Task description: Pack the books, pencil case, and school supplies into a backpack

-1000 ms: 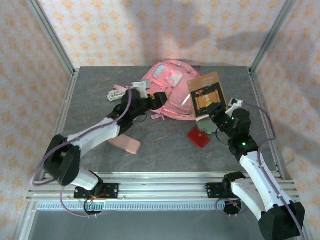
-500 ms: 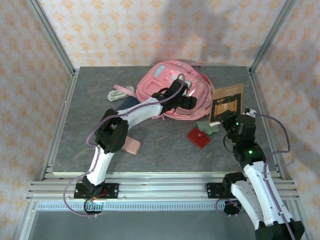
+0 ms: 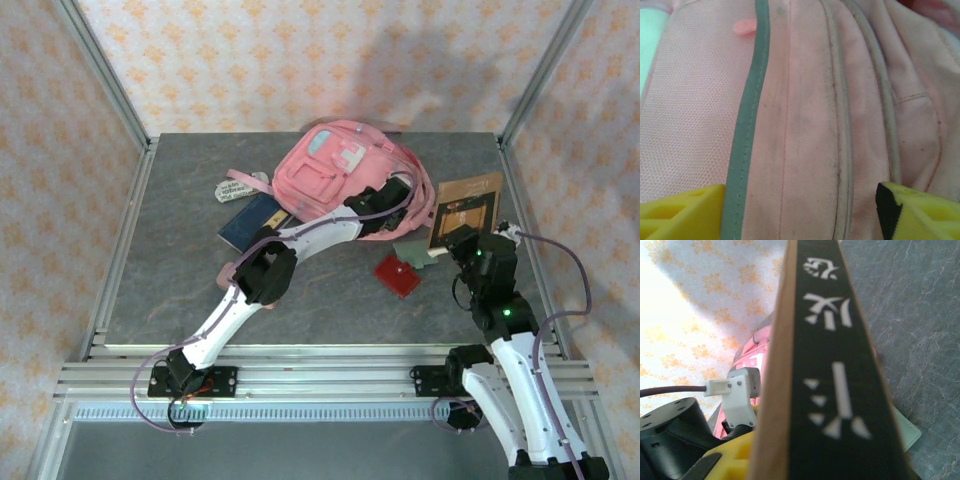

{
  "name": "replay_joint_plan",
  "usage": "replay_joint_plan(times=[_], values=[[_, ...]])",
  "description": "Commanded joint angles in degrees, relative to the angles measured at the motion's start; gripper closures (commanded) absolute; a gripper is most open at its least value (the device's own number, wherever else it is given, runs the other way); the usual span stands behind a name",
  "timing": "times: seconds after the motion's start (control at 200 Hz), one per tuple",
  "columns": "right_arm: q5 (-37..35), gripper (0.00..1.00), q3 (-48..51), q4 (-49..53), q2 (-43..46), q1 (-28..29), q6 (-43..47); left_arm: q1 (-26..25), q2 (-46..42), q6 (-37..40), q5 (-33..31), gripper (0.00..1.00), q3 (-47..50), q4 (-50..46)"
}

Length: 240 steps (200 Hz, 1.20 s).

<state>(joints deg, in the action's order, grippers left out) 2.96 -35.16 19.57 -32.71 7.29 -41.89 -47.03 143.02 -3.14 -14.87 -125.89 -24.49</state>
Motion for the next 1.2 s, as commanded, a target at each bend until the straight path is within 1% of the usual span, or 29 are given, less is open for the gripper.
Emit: replay_joint_plan(times=[0.0,0.03,0.075,0.105,0.155,0.19,0.225,0.26,0.29,0.31,0.36,0.385,0.491,0.641,0.881,1.066,1.196], values=[[-0.7,1.0,-2.9,-3.4,1.2,-0.3,0.5,0.4,2.7,4.9,-9.4,0.35,-1.3,-1.2],[-0.7,1.0,-2.8,-3.3,1.2,-0.3,0.4,0.4,3.0,5.5,-9.4,0.39,-1.1,-0.9],[-0.4,1.0,-2.7,-3.5,1.2,-0.3,0.3,0.4,3.4,6.1,-9.4,0.4,-1.0,-0.4],[-0.2,1.0,-2.6,-3.7,1.2,-0.3,0.1,0.4,3.8,6.5,-8.5,0.37,-0.9,-0.3],[0.0,1.0,-2.6,-3.8,1.0,-0.3,-0.1,0.4,4.2,6.3,-7.9,0.29,-0.9,-0.4],[0.1,1.0,-2.5,-3.9,0.9,-0.3,-0.3,0.6,4.5,6.3,-7.7,0.25,-0.8,-0.2],[0.2,1.0,-2.4,-4.0,0.8,-0.3,-0.4,0.5,4.8,6.2,-7.6,0.24,-0.8,-0.2],[0.3,1.0,-2.4,-4.1,0.8,-0.3,-0.5,0.7,5.0,6.1,-7.0,0.26,-0.8,-0.3],[0.4,1.0,-2.4,-4.2,0.7,-0.3,-0.6,0.7,5.1,6.1,-6.2,0.31,-0.8,-0.3],[0.5,1.0,-2.4,-4.2,0.7,-0.3,-0.6,0.8,5.1,6.2,-5.7,0.38,-0.6,-0.4],[0.5,1.0,-2.5,-4.1,0.6,-0.3,-0.7,1.0,5.3,6.2,-4.5,0.64,-0.3,-0.4],[0.6,1.0,-2.5,-4.2,0.6,-0.3,-0.7,1.2,5.4,6.2,-4.3,0.73,-0.2,-0.5],[0.5,1.0,-2.7,-4.1,0.5,-0.3,-0.8,1.6,5.4,6.3,-3.7,1.0,-0.2,-1.4],[0.7,1.0,-2.8,-4.4,0.0,-0.2,-0.9,1.6,2.5,6.3,-4.6,1.0,0.7,-2.0],[1.9,1.0,-2.8,-4.8,-1.4,-0.3,-0.8,2.5,-10.4,6.1,-3.0,1.0,6.5,0.4],[5.7,1.0,-2.5,-6.8,-3.2,-0.3,-0.6,4.2,-19.7,6.6,-1.7,1.0,11.9,3.3],[12.0,1.0,-1.2,-11.3,-4.7,-0.3,-0.5,5.2,-24.3,6.2,-0.2,1.0,14.6,4.9]])
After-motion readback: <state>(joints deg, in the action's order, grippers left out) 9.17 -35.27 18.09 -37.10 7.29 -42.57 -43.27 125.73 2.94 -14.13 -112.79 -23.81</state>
